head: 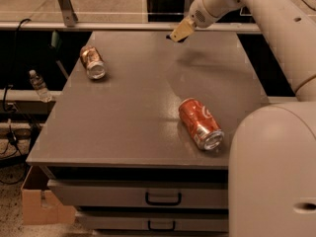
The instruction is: Move rxbar blueberry near coke can
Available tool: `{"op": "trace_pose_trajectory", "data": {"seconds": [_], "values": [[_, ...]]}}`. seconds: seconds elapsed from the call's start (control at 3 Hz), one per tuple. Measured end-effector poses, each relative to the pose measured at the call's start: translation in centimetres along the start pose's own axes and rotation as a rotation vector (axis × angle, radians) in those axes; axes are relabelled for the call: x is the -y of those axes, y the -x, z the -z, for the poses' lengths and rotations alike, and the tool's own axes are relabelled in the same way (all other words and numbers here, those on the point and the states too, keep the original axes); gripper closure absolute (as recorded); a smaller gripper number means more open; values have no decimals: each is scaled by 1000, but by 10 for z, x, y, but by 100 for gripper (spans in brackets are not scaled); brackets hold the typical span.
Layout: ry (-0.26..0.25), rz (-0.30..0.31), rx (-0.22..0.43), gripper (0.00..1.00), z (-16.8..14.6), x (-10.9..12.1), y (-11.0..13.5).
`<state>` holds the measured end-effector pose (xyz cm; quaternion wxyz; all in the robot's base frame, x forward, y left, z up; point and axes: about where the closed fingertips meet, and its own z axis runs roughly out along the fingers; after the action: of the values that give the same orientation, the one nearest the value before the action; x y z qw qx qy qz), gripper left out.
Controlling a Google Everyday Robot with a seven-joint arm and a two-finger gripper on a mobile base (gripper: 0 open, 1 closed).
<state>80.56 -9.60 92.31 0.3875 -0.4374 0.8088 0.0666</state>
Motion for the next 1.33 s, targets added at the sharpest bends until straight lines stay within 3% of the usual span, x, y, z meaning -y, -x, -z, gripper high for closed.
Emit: {"op": "trace_pose_trajectory", "data": {"seconds": [0.67, 1.33], "values": [[111, 4, -26, 100, 31, -24, -54], [284, 71, -50, 100, 80, -76, -106]]}}
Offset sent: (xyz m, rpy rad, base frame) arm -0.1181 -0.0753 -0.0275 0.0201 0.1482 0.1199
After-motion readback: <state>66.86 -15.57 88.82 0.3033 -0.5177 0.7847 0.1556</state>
